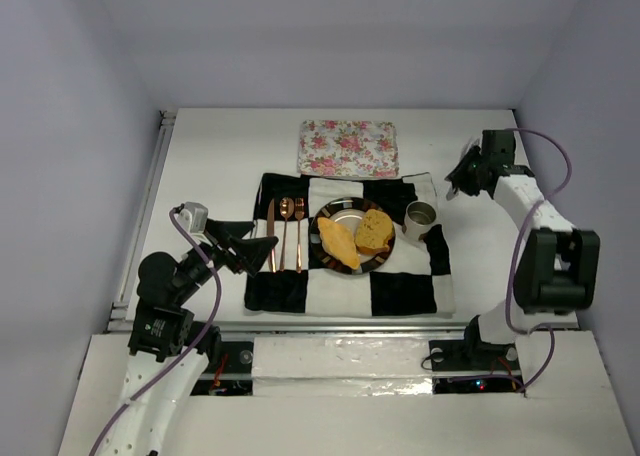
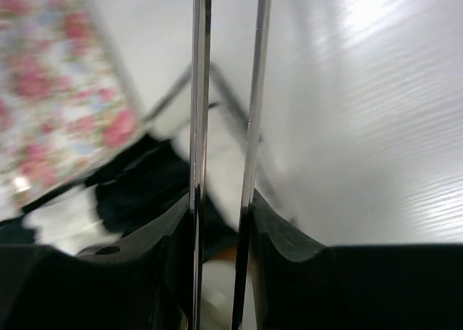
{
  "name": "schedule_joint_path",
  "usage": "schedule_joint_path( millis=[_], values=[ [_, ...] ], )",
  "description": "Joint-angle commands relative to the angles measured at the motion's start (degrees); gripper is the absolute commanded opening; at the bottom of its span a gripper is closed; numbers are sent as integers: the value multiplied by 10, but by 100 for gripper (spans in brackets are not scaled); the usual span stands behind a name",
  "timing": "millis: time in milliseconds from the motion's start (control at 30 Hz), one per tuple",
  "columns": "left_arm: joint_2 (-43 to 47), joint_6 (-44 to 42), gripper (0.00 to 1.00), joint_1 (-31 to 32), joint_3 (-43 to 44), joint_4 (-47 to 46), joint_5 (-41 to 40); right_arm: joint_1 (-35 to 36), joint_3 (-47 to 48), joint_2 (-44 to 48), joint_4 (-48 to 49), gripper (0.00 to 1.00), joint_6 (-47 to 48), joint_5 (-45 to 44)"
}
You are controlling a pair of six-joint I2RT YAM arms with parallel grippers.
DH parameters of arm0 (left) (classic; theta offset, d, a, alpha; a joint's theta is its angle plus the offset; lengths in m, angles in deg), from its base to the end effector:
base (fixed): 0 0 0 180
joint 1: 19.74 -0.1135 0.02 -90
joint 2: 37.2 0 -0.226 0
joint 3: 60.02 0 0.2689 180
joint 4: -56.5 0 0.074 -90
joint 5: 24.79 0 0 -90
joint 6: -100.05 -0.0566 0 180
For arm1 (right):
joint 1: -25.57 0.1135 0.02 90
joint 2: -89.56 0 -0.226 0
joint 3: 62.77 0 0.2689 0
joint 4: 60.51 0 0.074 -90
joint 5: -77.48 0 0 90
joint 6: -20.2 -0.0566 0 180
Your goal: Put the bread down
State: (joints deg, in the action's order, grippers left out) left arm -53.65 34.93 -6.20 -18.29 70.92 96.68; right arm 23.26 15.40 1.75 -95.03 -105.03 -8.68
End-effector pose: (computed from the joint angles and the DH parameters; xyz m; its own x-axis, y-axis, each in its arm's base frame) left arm 0.1549 -0.0677 0.3154 -0.1275 -0.3384 -0.9323 0.7104 0.6248 -0.3240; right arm 0.3699 -0.0111 0.2034 -0.5731 0.5992 -0.5591 0.3952 0.7997 0.4519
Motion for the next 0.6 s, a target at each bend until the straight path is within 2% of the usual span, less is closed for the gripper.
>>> schedule_joint_path(
  millis=[0,133,300,433,567],
  values=[
    [8,-4,82,10,-1,-30,8,-22,53,-53,48,36,57,17],
    [11,-4,82,10,0,-30,7,-42,88,-131,29,34,152,-13],
    [10,-4,82,10,1,-27,2,-48,117,-173,29,36,238,-4],
    [9,-5,82,10,0,-27,2,-48,151,-220,-1,46,272,-47],
    [8,-5,82,10,0,-27,1,-53,169,-245,-13,59,270,-49]
  ],
)
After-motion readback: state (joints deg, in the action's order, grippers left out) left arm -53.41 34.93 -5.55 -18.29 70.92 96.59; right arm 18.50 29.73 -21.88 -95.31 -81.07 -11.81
